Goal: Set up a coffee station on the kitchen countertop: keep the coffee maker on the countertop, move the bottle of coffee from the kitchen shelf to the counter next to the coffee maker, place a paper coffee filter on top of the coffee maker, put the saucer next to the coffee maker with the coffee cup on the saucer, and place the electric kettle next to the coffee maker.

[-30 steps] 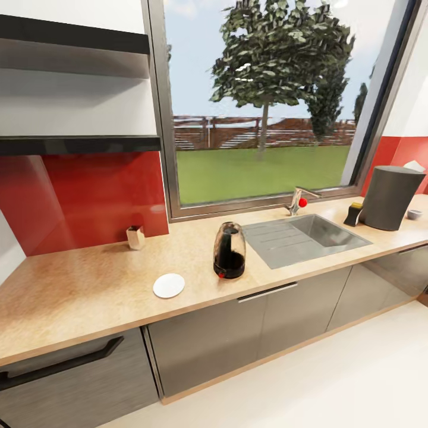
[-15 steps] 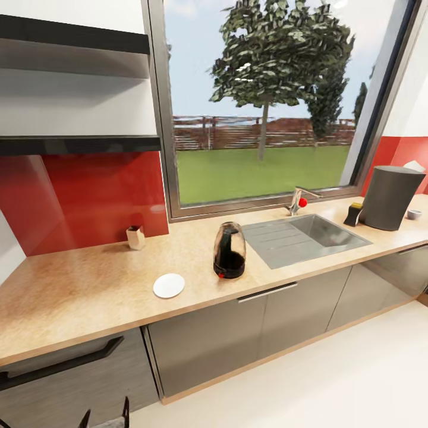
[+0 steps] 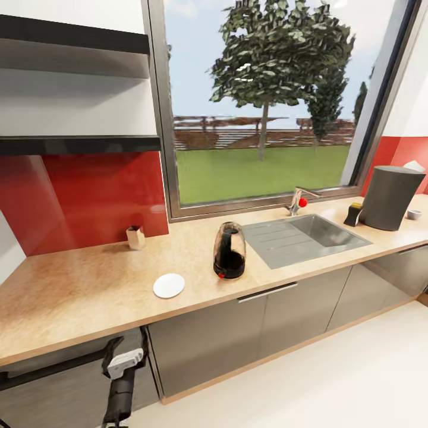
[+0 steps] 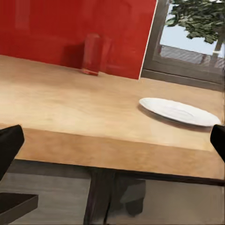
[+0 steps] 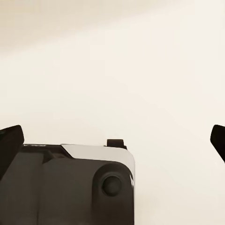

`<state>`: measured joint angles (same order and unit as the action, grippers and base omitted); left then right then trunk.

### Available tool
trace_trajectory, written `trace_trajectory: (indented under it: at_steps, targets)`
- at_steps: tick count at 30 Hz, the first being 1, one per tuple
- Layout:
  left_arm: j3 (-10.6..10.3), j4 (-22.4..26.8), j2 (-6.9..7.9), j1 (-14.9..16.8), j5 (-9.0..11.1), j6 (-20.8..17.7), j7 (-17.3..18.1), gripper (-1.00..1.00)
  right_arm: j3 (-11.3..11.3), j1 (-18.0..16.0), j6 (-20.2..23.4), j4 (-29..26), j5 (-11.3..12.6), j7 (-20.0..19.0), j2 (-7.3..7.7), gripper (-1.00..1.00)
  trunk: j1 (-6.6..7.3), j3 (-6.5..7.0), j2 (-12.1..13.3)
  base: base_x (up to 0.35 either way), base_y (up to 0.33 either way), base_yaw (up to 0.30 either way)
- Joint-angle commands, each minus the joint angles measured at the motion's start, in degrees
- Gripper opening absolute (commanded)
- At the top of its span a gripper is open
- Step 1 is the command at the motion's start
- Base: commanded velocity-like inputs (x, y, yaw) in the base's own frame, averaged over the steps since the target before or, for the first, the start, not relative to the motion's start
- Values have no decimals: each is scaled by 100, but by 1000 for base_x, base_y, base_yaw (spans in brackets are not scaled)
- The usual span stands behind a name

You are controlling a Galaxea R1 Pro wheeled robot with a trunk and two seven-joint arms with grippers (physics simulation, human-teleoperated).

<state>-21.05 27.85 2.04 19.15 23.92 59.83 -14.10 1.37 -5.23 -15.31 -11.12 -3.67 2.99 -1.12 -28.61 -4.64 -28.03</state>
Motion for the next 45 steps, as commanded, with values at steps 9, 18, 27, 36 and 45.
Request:
trace_trajectory:
  at_steps: [9,18,27,36,45]
  targets:
    - [-47,961,-200,227,9,-95,-79,100,13,-5,-16,11,-45,26,-3,100,-3,-12,-11,0,0,0]
    - [66,2171,143,898,42,-3574,-122,100,15,-5,-14,-41,-41,46,2,100,-3,-12,-11,0,0,0]
    - [1500,3119,541,1360,8,-7709,472,100,3,-6,-7,-1862,-24,6,-646,100,-3,-12,-11,0,0,0]
    - [1601,3120,889,1354,59,-8944,575,100,-1791,-277,146,-4450,10,16,-888,100,-3,-12,-11,0,0,0]
    - [1592,3185,909,1639,92,-10186,698,100,-2713,-1172,2378,-5884,1836,37,-888,100,-3,-12,-11,0,0,0]
